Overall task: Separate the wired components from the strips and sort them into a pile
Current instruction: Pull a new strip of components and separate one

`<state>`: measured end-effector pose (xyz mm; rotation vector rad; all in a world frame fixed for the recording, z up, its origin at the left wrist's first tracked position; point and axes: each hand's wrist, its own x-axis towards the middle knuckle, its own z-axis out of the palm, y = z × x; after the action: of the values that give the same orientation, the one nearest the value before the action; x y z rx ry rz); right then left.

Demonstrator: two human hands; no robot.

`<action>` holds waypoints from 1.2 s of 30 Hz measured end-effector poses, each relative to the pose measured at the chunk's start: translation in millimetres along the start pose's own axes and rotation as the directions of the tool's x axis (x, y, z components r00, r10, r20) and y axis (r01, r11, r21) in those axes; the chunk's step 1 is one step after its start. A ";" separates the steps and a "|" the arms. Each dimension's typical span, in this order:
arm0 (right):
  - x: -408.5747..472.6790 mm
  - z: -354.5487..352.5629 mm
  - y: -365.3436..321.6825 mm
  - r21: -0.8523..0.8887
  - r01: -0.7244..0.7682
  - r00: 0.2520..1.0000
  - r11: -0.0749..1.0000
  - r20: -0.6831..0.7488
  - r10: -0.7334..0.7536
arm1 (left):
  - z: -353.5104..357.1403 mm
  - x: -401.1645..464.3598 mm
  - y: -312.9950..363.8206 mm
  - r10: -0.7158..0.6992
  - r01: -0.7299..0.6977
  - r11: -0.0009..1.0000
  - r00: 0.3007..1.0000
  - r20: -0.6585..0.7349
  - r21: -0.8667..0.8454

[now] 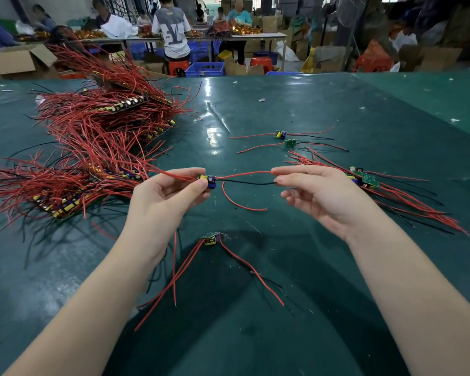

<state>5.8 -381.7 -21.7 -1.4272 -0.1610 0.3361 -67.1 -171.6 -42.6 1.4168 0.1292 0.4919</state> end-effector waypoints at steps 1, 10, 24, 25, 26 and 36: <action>0.0 -2.0 -0.1 -0.106 0.033 0.999 0.994 0.003 -0.033 | -0.7 0.2 0.4 0.006 -0.005 1.000 1.000 -0.004 0.013; -0.5 -8.5 0.9 -0.620 0.195 0.980 0.760 0.152 -0.128 | -2.1 -1.0 3.5 0.071 -0.069 0.983 0.997 -0.004 0.172; 2.4 -15.3 2.3 -0.389 0.095 0.990 0.916 0.131 -0.047 | -6.6 3.7 3.3 -0.044 0.047 0.997 0.998 -0.035 0.065; 1.7 -15.5 2.5 -0.435 0.113 0.985 0.893 0.168 -0.043 | -7.2 4.0 3.6 -0.036 0.039 0.995 0.998 -0.042 0.088; 0.8 -15.5 2.3 -0.470 0.128 0.977 0.873 0.210 -0.030 | -8.0 4.6 4.0 -0.028 0.033 0.994 0.998 -0.052 0.107; -1.7 -23.5 -1.4 -0.410 0.131 0.937 0.903 0.350 0.022 | -7.0 5.1 6.5 -0.090 0.093 0.995 0.993 -0.076 0.037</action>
<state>11.6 -404.5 -23.5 -1.7855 -0.5956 0.5288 -66.7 -162.6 -36.4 1.4258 0.2645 0.4680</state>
